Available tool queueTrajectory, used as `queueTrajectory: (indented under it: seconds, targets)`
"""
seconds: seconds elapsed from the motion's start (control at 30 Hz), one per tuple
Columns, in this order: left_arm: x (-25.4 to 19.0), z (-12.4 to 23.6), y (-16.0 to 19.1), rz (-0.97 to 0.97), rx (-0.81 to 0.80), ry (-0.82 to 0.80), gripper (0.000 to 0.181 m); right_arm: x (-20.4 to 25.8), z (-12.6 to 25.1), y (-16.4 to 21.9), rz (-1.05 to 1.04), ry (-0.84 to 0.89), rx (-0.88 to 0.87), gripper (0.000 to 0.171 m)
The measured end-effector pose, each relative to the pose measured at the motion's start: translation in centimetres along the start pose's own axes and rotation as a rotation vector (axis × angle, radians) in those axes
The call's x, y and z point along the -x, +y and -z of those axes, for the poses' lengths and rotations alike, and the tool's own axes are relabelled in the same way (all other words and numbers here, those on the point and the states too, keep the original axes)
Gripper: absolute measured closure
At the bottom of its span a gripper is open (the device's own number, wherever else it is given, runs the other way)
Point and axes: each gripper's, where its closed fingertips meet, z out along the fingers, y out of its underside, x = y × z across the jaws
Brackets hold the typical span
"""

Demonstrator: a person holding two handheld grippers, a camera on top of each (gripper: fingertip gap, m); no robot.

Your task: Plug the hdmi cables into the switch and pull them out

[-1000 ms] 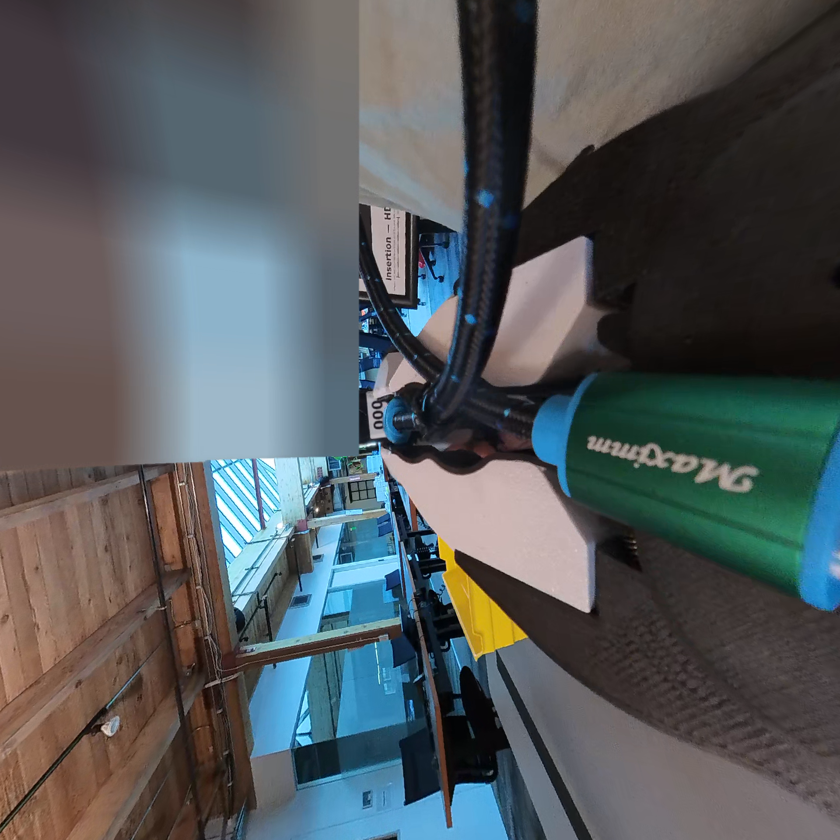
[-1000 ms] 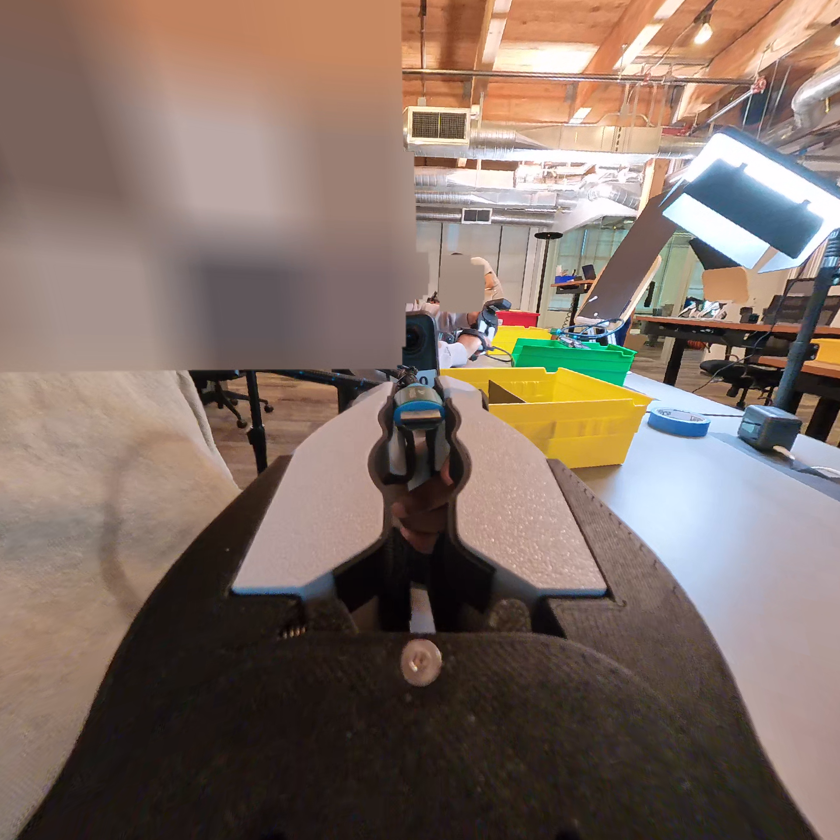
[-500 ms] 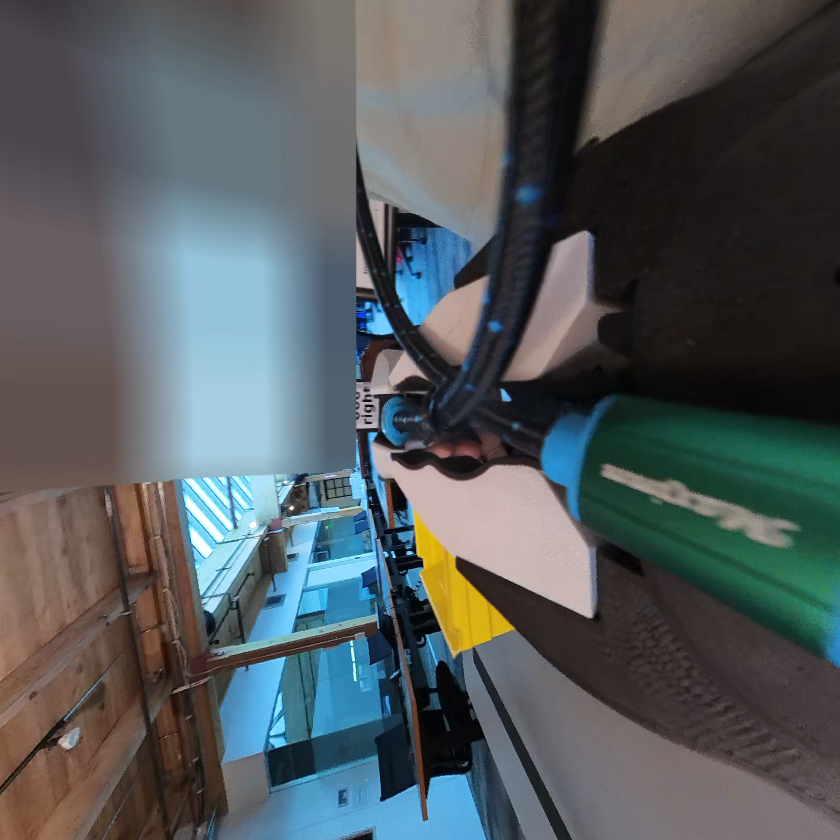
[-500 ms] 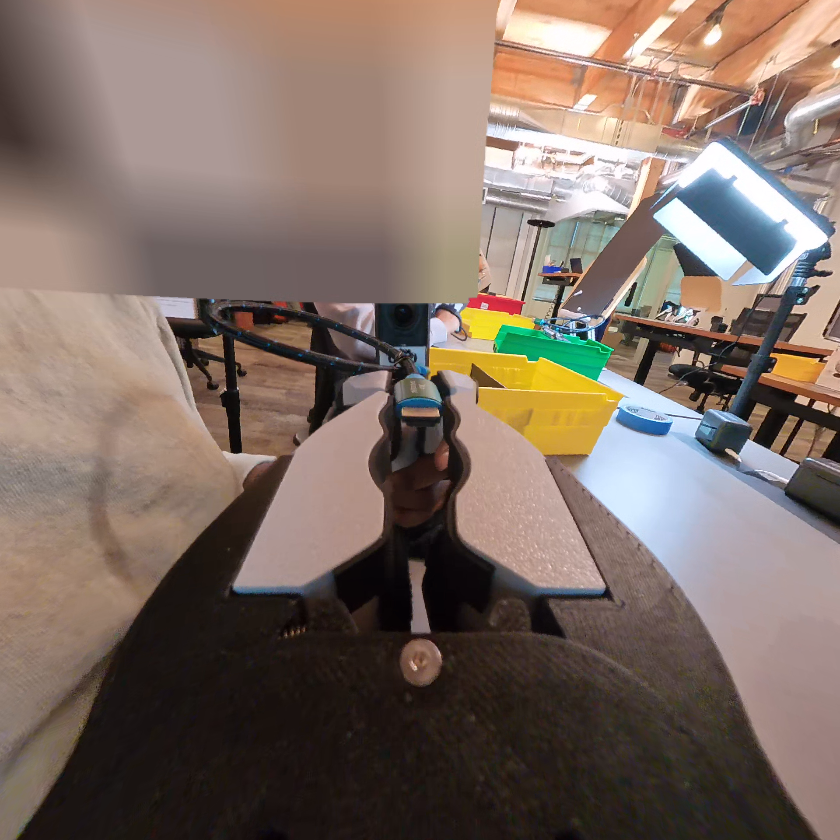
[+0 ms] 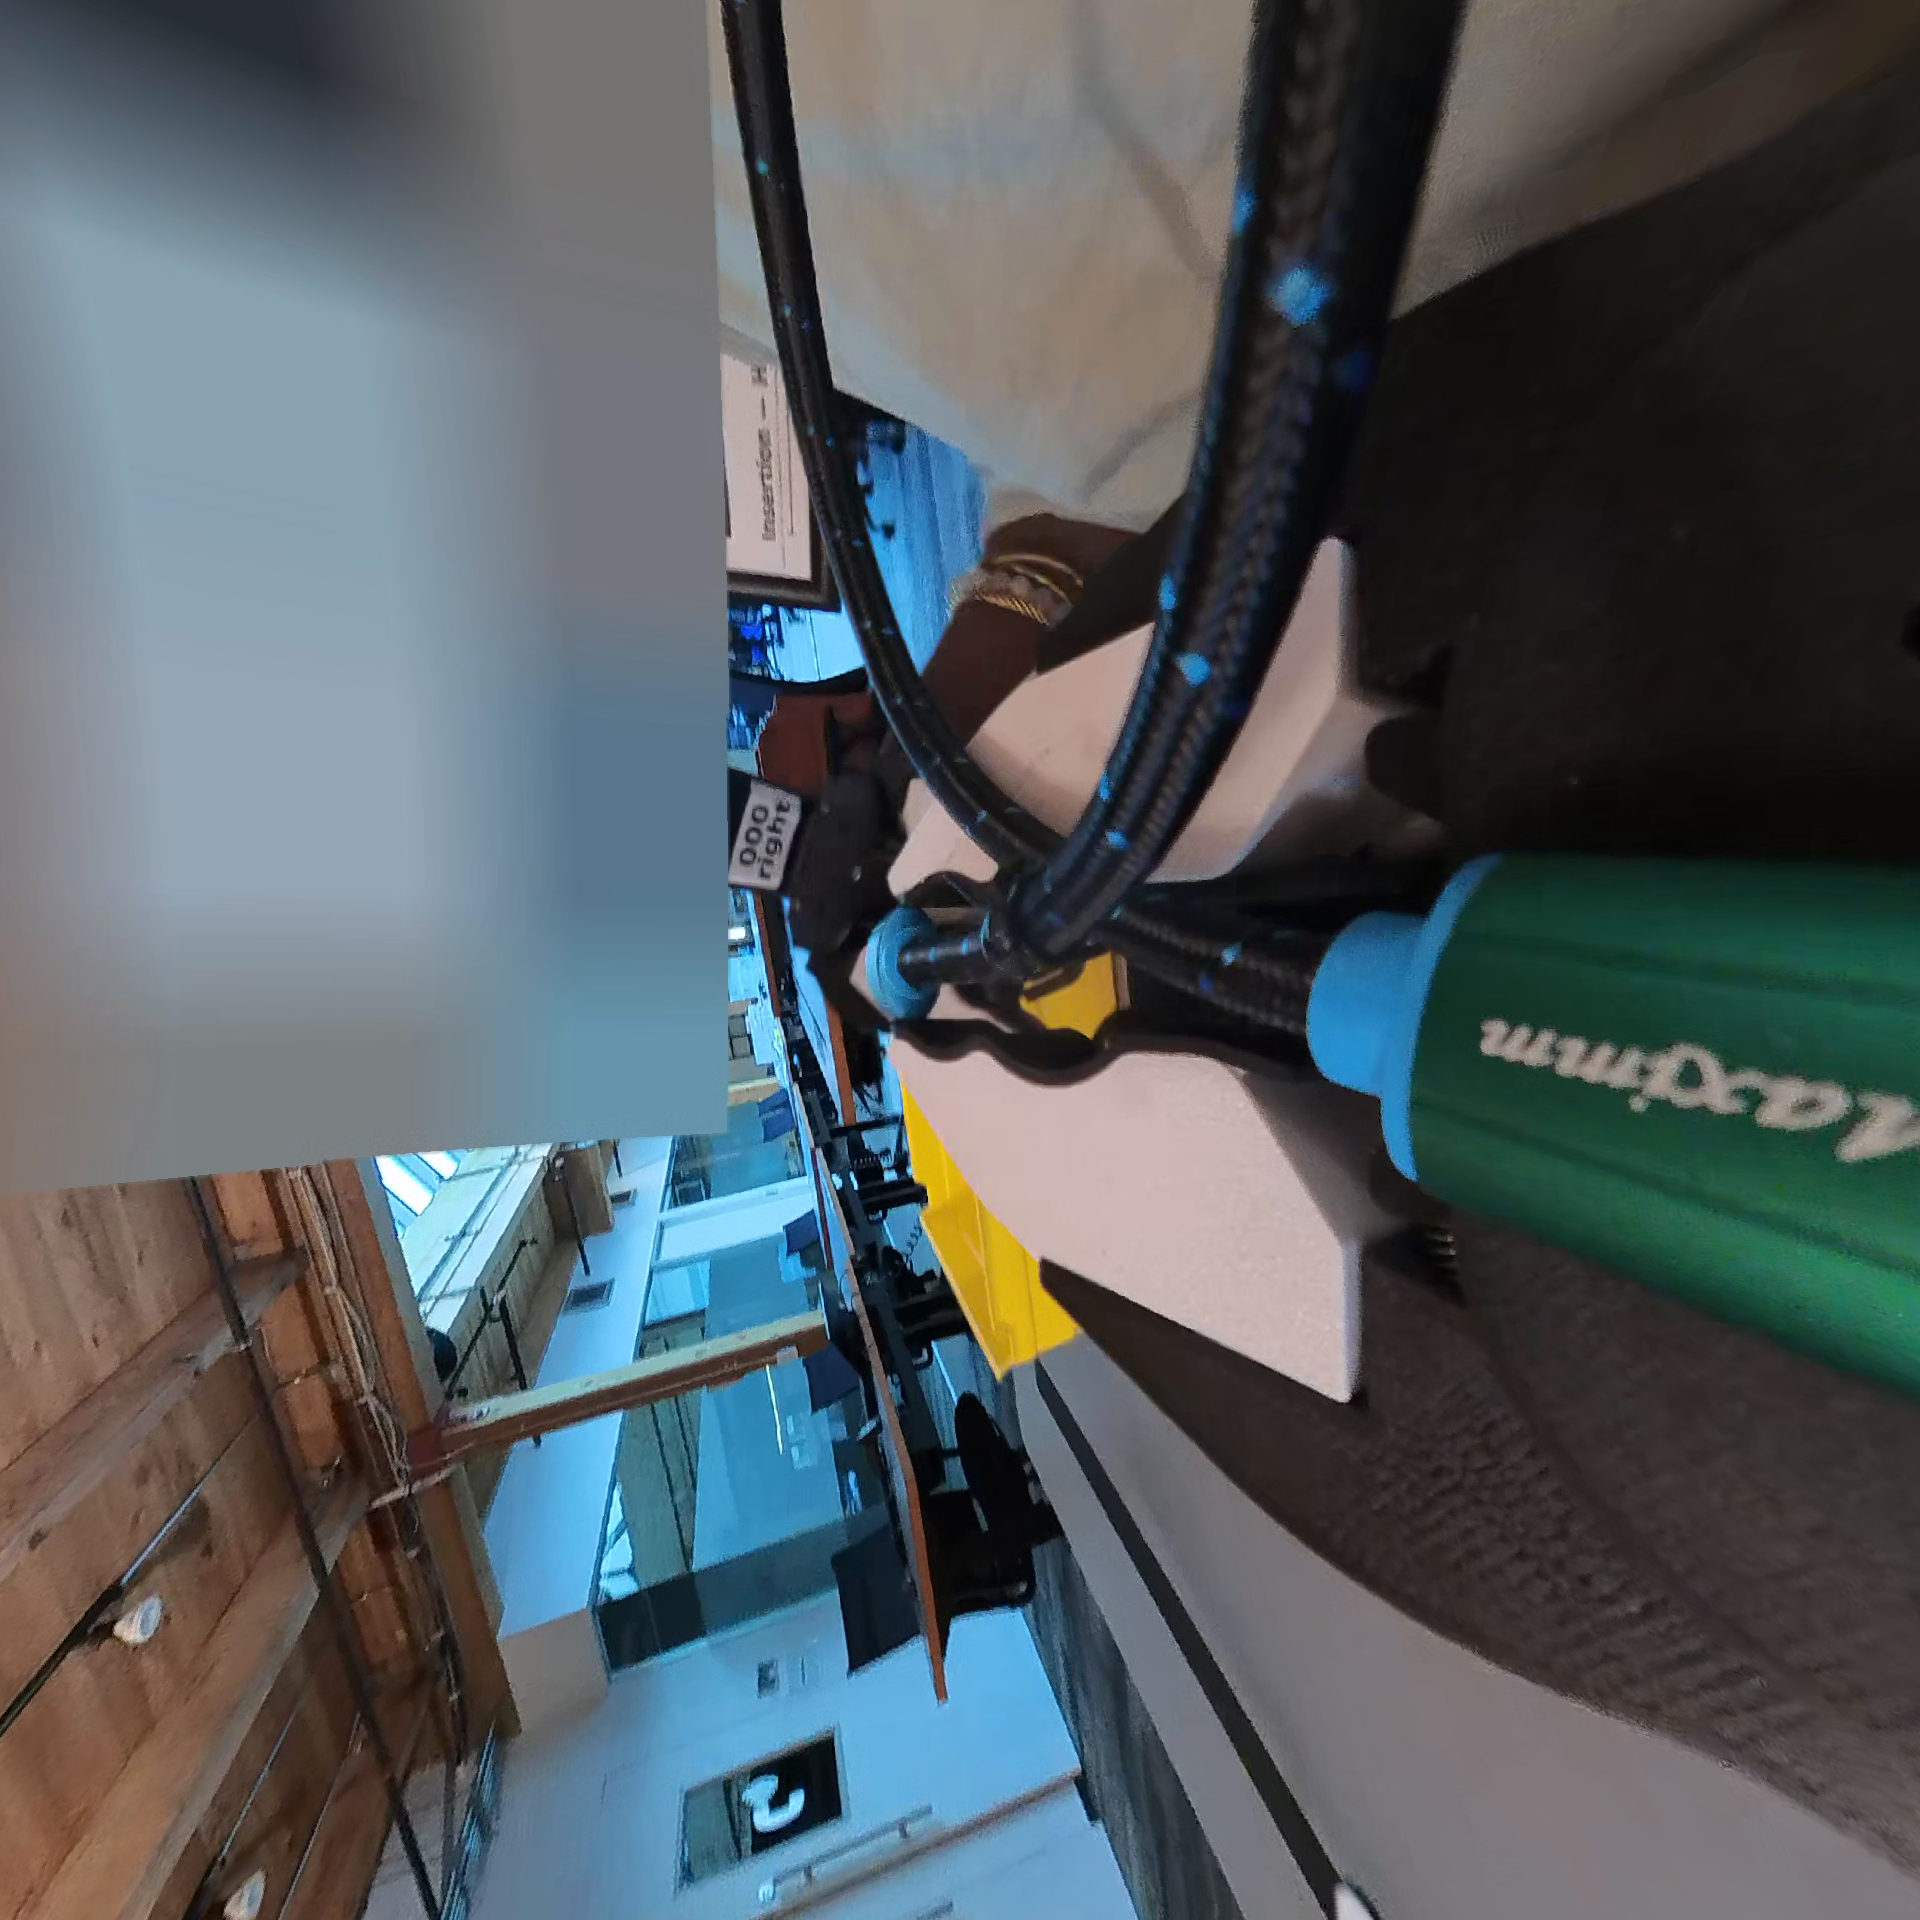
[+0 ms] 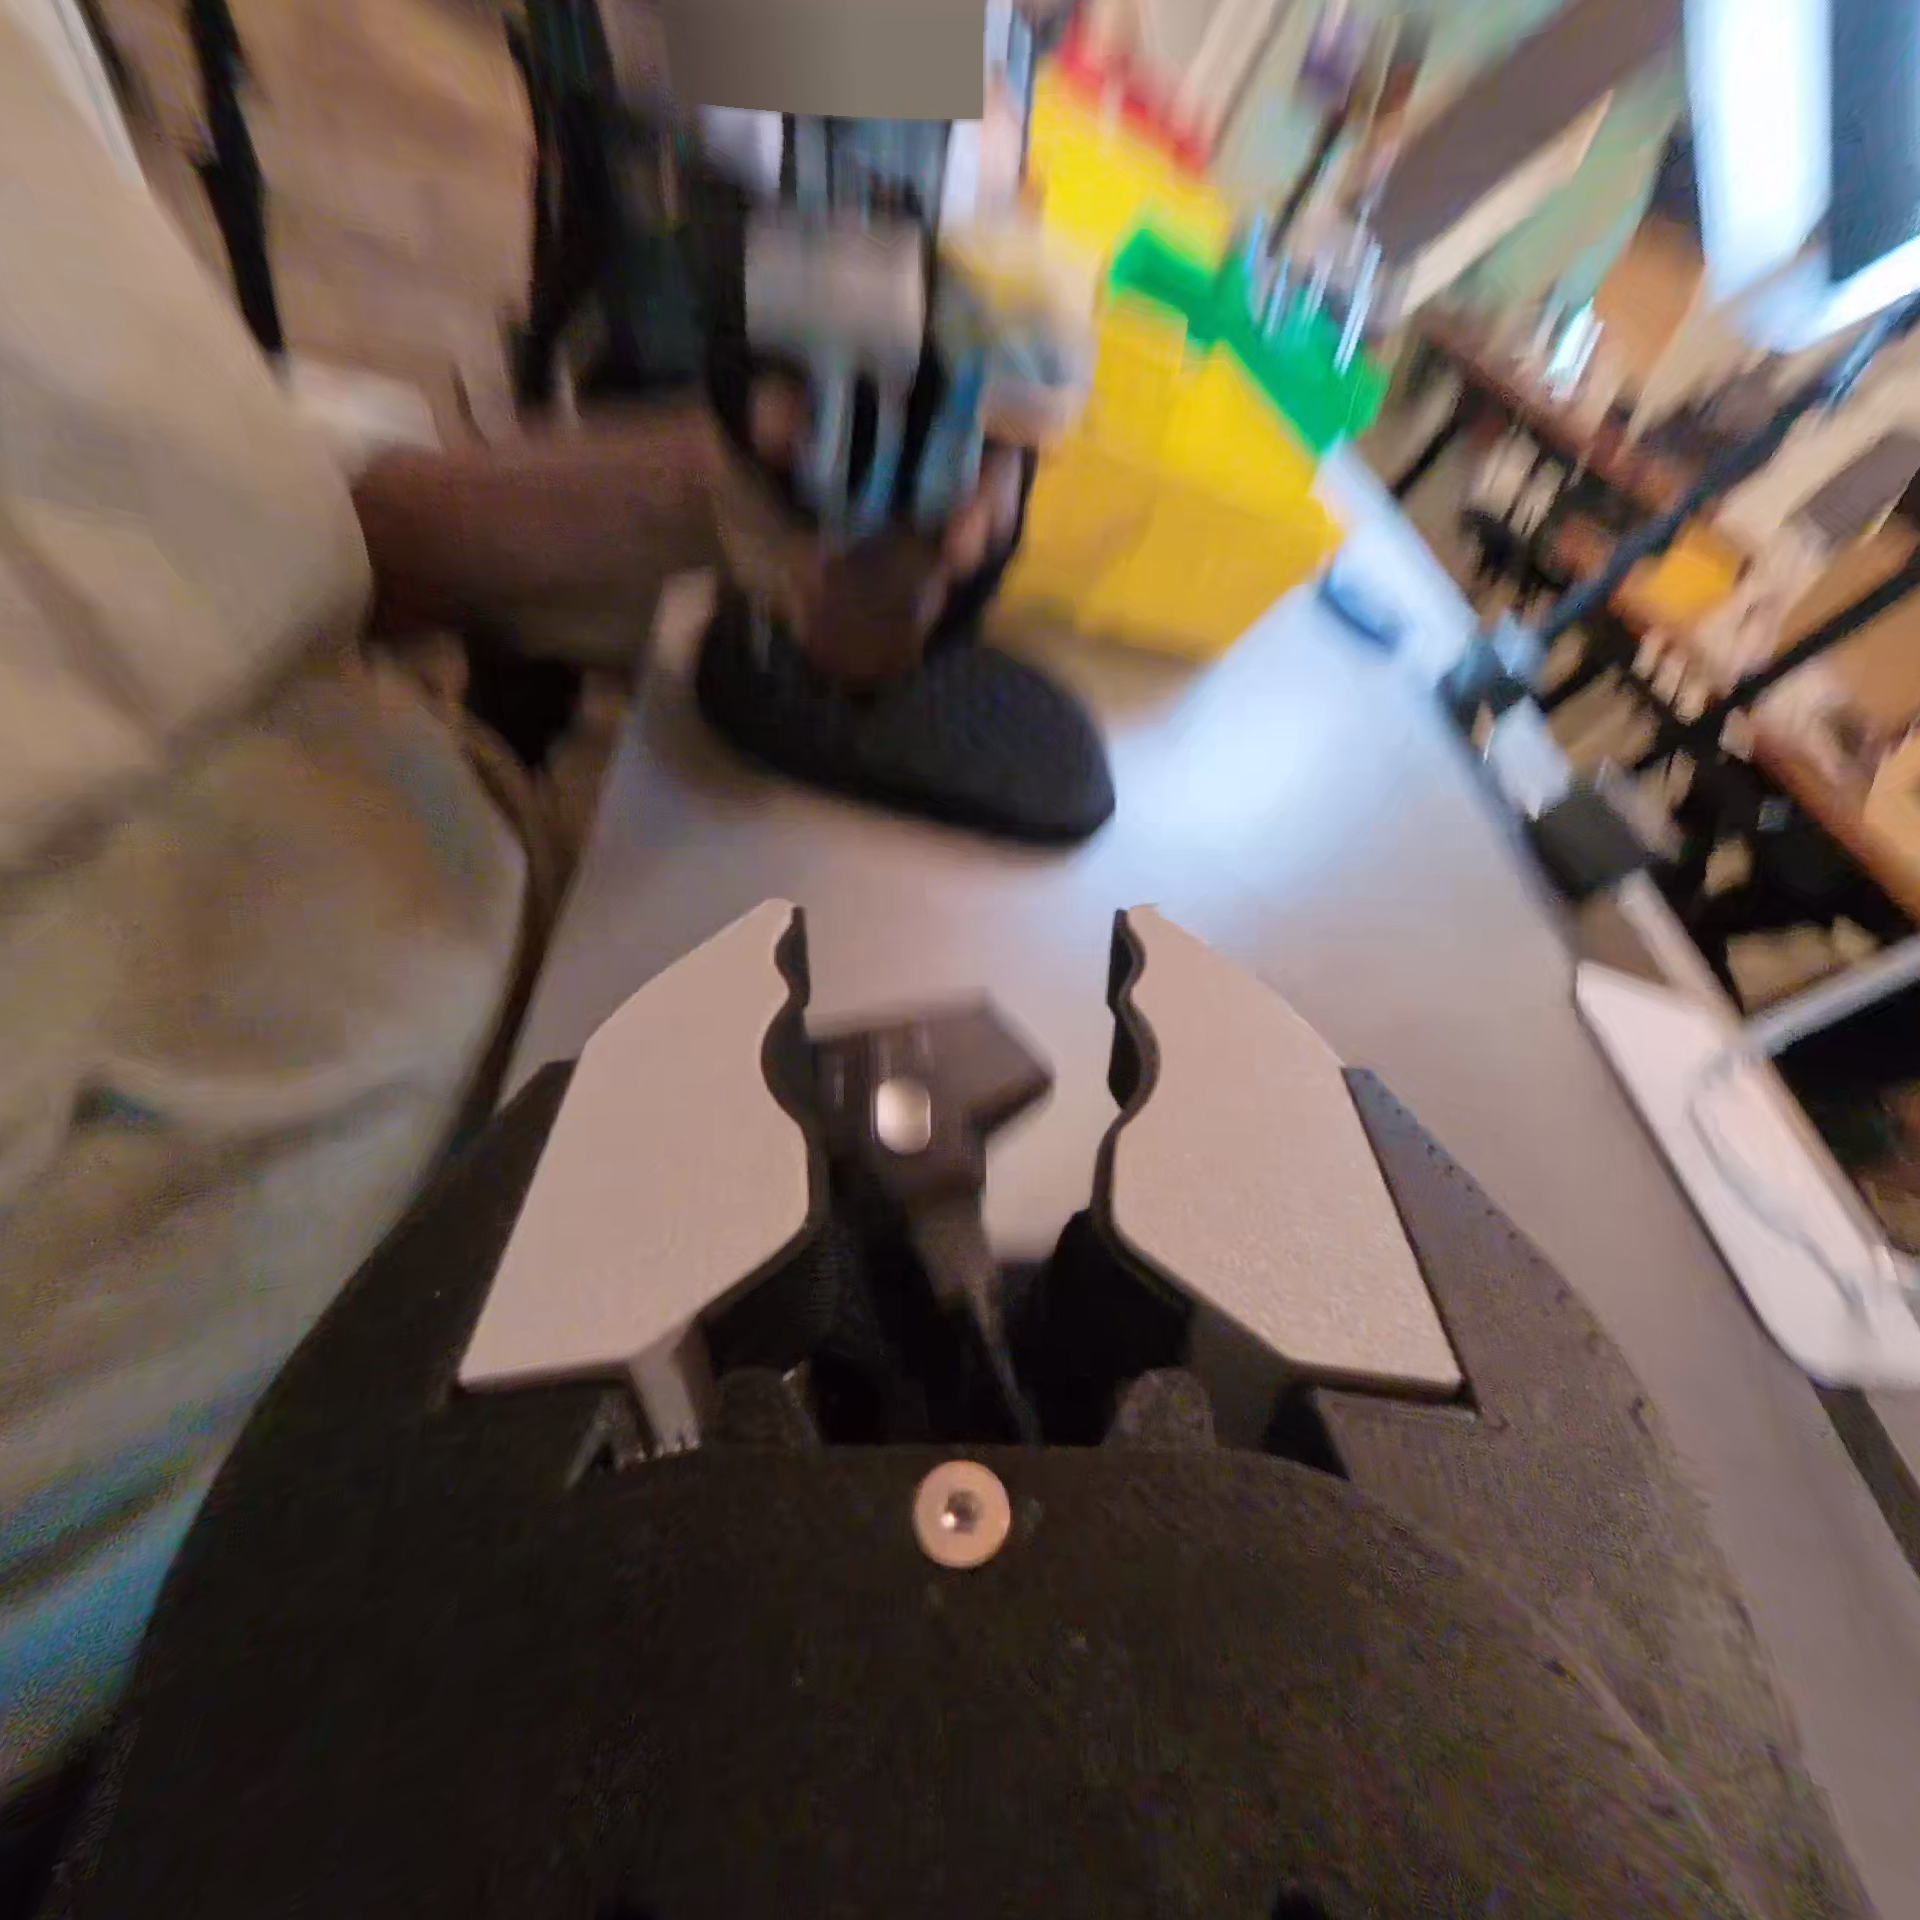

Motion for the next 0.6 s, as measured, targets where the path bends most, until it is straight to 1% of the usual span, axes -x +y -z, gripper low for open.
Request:
queueTrajectory:
  seconds: [0.07, 0.1, 0.13, 0.23, 0.33, 0.4, 0.47, 0.5, 0.53, 0.57, 0.6]
  targets:
    - [0.7, 0.6, 0.0, -0.023, 0.018, -0.042, 0.160, 0.0, 1.0, 4.5, 0.029, -0.013, 0.283, 0.110]
    - [1.0, 0.8, 0.1, -0.032, 0.031, -0.057, 0.160, 0.0, 1.4, 6.1, 0.034, -0.024, 0.383, 0.109]
    - [1.1, 1.0, 0.2, -0.038, 0.040, -0.065, 0.161, 0.1, 1.5, 7.1, 0.036, -0.051, 0.444, 0.110]
    - [1.1, 1.1, 0.0, -0.047, 0.039, -0.065, 0.161, 0.6, 0.7, 8.2, 0.071, -0.151, 0.521, 0.116]
    - [0.8, 1.0, 0.2, -0.063, 0.060, -0.057, 0.162, 0.7, 0.0, 9.4, 0.113, -0.245, 0.630, 0.114]
    - [0.8, 0.9, 0.4, -0.071, 0.074, -0.055, 0.161, 0.6, -0.8, 9.3, 0.093, -0.284, 0.614, 0.114]
    - [0.9, 1.0, 0.6, -0.073, 0.084, -0.058, 0.161, 1.5, -1.8, 10.1, 0.062, -0.353, 0.601, 0.116]
    - [1.1, 1.1, 0.7, -0.073, 0.086, -0.066, 0.161, 2.0, -2.4, 10.4, 0.014, -0.386, 0.587, 0.125]
    - [1.3, 1.2, 0.8, -0.075, 0.088, -0.076, 0.162, 2.2, -2.9, 10.3, -0.051, -0.390, 0.548, 0.129]
    - [1.4, 1.3, 0.8, -0.077, 0.092, -0.085, 0.162, 1.9, -2.9, 10.4, -0.072, -0.374, 0.543, 0.130]
    - [1.6, 1.5, 0.8, -0.079, 0.094, -0.095, 0.161, 1.3, -2.8, 10.5, -0.041, -0.330, 0.540, 0.130]
